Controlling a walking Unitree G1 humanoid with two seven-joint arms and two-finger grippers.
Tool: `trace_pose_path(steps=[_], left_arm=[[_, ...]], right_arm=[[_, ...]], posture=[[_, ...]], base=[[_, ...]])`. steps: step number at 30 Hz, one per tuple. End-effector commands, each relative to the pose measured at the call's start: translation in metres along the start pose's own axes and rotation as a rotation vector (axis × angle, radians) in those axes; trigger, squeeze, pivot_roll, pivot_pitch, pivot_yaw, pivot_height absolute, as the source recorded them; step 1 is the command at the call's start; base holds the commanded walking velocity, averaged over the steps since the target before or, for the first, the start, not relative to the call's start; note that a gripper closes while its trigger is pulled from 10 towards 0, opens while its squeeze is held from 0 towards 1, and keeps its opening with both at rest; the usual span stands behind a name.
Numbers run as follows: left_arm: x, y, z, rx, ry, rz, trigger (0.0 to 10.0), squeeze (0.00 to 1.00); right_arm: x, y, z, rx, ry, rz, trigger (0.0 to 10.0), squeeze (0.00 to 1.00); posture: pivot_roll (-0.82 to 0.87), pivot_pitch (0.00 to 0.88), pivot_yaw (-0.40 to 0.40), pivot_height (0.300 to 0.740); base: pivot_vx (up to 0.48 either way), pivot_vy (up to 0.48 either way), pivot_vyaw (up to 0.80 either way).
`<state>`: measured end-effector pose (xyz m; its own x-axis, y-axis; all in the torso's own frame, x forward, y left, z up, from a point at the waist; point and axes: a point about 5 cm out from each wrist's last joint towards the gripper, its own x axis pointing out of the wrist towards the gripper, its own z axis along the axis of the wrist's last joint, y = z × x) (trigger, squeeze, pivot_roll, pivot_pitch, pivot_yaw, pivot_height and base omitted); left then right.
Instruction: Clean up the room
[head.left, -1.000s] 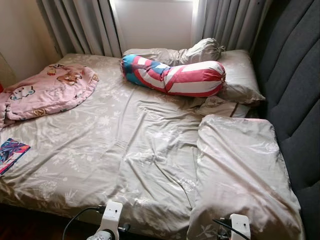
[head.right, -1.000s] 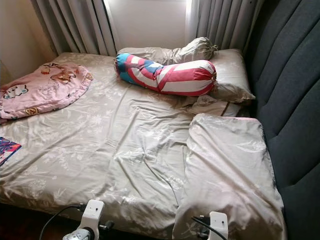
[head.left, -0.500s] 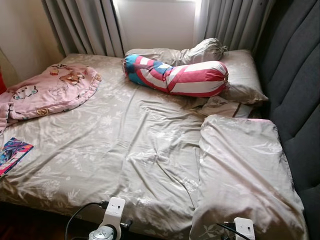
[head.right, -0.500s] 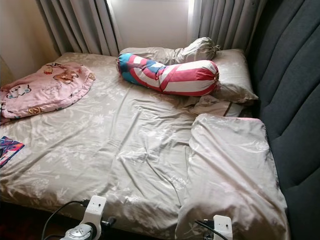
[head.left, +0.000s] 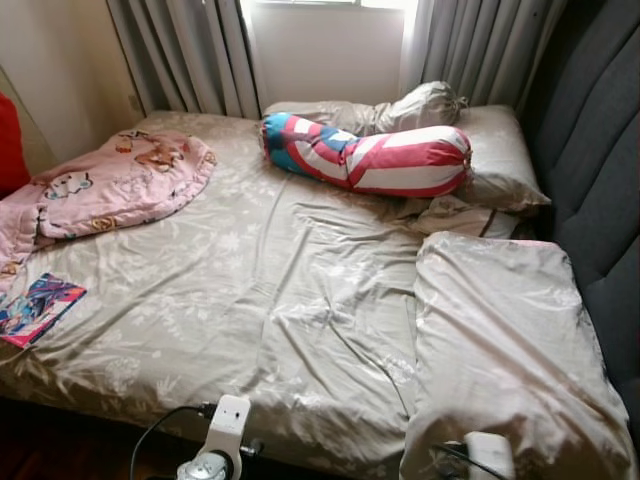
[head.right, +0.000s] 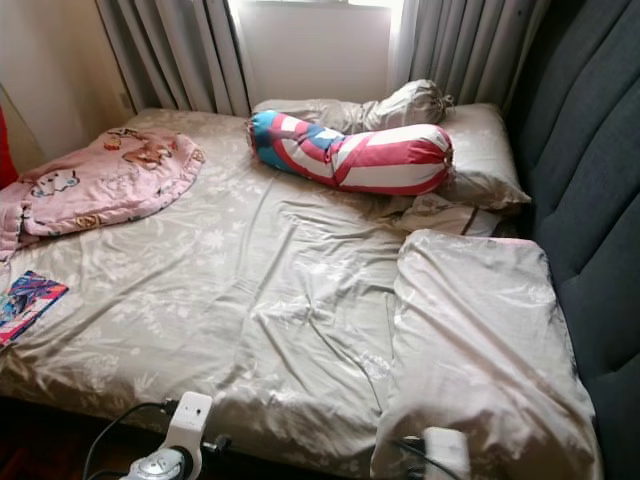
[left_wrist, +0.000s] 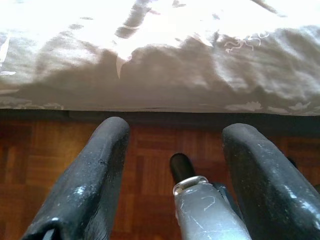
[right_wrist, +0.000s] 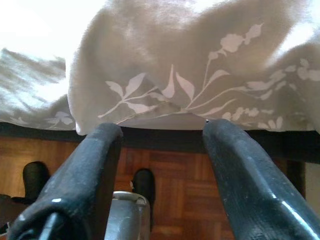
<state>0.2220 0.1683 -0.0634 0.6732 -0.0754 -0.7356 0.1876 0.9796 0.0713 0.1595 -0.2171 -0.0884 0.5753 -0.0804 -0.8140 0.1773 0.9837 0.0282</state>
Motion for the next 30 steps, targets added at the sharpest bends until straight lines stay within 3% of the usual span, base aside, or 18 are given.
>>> trace_pose_path(steps=[1,5,10,30], left_arm=[[-0.001,0.003,-0.005,-0.003,0.025,0.005,10.0,0.00],[-0.001,0.003,-0.005,-0.003,0.024,0.005,10.0,0.00],[-0.001,0.002,-0.005,-0.005,0.023,0.006,10.0,0.00],[-0.001,0.002,-0.005,-0.006,0.023,0.005,10.0,0.00]], right_arm=[[0.002,0.035,-0.010,-0.002,0.023,0.057,10.0,0.00],[0.001,0.047,-0.015,-0.004,0.035,0.068,10.0,0.00],[0.000,0.078,-0.019,-0.011,0.051,0.096,10.0,0.00],[0.002,0.075,-0.011,-0.015,0.040,0.094,10.0,0.00]], posture=[[-0.09,0.000,0.009,0.740],[-0.09,0.000,0.009,0.740],[-0.09,0.000,0.008,0.740],[-0.08,0.000,0.008,0.740]], base=[[0.000,0.420,0.00],[0.000,0.420,0.00],[0.000,0.420,0.00],[0.000,0.422,0.00]])
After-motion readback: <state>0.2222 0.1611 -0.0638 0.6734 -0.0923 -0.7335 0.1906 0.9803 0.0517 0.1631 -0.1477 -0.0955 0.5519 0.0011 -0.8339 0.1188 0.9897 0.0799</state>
